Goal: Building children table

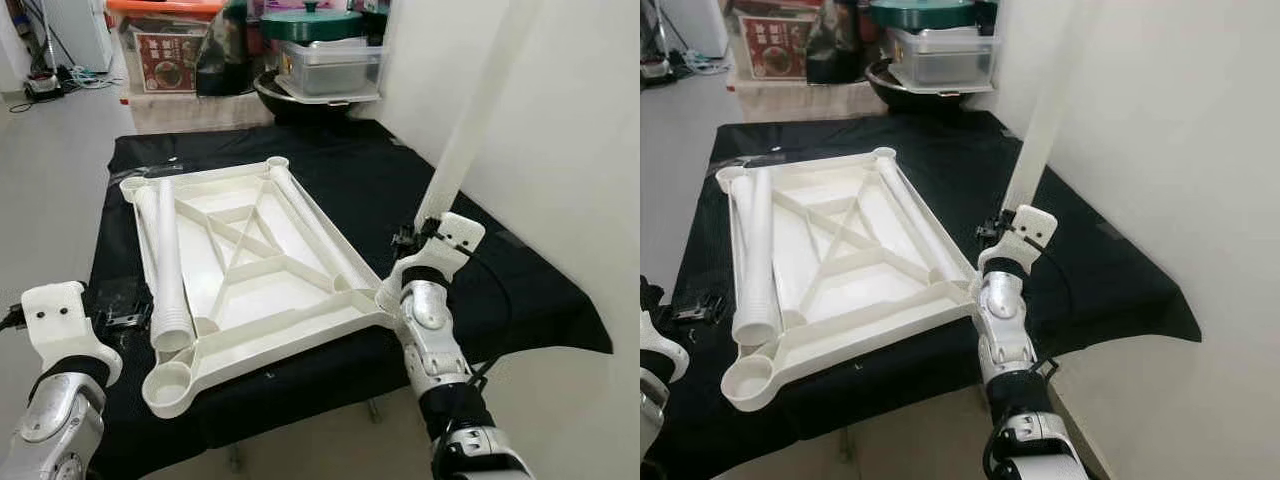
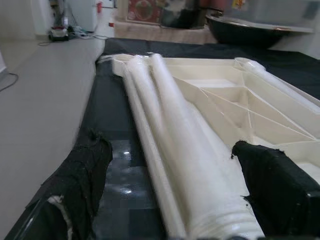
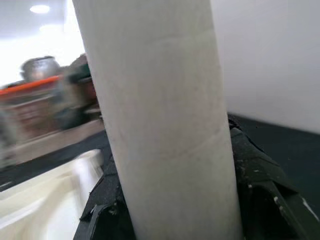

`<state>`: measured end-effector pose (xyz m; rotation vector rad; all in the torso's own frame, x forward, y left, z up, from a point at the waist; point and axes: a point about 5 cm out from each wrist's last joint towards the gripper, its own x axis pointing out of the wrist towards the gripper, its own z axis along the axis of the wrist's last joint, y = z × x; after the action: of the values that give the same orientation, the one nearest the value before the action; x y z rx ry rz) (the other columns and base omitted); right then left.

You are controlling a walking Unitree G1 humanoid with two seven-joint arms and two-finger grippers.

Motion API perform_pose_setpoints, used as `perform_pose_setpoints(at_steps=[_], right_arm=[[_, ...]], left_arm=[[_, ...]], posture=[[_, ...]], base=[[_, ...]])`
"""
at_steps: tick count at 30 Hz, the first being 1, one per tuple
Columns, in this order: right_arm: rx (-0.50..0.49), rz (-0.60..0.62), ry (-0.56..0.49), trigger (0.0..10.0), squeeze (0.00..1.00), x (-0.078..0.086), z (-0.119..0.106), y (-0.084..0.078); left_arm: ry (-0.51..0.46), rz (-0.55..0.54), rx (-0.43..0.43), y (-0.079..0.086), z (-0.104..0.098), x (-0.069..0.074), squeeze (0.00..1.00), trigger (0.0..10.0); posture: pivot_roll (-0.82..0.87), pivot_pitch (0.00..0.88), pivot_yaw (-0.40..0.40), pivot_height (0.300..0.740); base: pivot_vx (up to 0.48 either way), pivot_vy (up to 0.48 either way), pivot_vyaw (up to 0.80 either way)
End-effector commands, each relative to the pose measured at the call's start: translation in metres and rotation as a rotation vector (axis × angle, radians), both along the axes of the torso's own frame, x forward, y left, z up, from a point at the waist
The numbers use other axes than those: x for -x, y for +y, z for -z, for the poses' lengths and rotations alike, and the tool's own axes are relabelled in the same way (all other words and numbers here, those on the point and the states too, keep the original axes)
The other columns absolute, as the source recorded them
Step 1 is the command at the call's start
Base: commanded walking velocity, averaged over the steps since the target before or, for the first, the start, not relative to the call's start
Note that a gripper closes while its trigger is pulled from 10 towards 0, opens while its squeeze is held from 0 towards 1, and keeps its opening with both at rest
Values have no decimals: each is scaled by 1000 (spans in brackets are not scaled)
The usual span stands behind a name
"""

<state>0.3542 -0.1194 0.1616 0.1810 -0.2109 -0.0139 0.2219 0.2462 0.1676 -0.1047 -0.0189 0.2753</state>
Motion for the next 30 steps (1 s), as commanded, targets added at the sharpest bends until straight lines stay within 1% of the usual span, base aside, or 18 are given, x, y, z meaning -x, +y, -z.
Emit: perform_pose_setpoints(at_steps=[1,2,3,4,5,6,12,13,14,16,18,21,22,24,26,27,28,30], right_arm=[[-56,-186,168,10000,0,5,32,27],[-65,-330,195,10000,0,8,36,38],[-65,-330,195,10000,0,8,36,38],[-73,-438,204,10000,0,12,38,46],[-73,-438,204,10000,0,12,38,46],[-58,-636,195,10000,0,22,38,60],[-32,-716,176,10000,0,26,38,65],[23,-760,157,10000,0,28,38,66],[23,-760,157,10000,0,28,38,66],[104,-793,123,10000,0,24,35,63],[132,-794,92,10000,0,17,27,57],[132,-794,92,10000,0,17,27,57],[143,-772,57,10000,0,6,14,50],[143,-772,57,10000,0,6,14,50],[63,-694,-69,10000,0,-20,-42,28],[63,-694,-69,10000,0,-20,-42,28],[-71,-615,-160,10000,0,-35,-91,3],[-103,-596,-175,10000,0,-38,-100,-3]], left_arm=[[7,14,5,-4,2,-3,0,10000],[7,18,5,-4,2,-4,0,10000],[7,18,5,-4,2,-4,0,10000],[7,22,6,-5,2,-4,0,10000],[7,22,6,-5,2,-4,0,10000],[6,23,5,-4,2,-5,0,10000],[6,21,5,-3,2,-5,0,10000],[7,18,6,-3,3,-4,0,10000],[7,18,6,-3,3,-4,0,10000],[10,11,7,-3,4,-2,0,10000],[8,5,7,-2,4,-1,0,10000],[8,5,7,-2,4,-1,0,10000],[6,0,9,-1,4,0,0,10000],[6,0,9,-1,4,0,0,10000],[6,-1,14,-4,5,-1,0,10000],[6,-1,14,-4,5,-1,0,10000],[5,7,18,-6,5,-3,0,10000],[4,8,18,-6,5,-3,0,10000]], posture=[[136,0,-57,740],[140,0,-59,740],[140,0,-59,740],[140,0,-59,740],[140,0,-59,740],[142,0,-64,740],[143,0,-66,740],[151,0,-74,740],[151,0,-74,740],[156,0,-83,740],[156,0,-83,740],[156,0,-83,740],[156,0,-83,740],[156,0,-83,740],[140,0,-80,740],[140,0,-80,740],[134,0,-76,740],[134,0,-76,740]], base=[[0,0,0],[0,0,0],[0,0,0],[0,0,0],[0,0,0],[0,0,0],[0,0,0],[0,0,0],[0,0,0],[0,0,0],[0,0,0],[0,0,0],[0,0,0],[0,0,0],[0,0,0],[0,0,0],[0,0,0],[0,0,0]])
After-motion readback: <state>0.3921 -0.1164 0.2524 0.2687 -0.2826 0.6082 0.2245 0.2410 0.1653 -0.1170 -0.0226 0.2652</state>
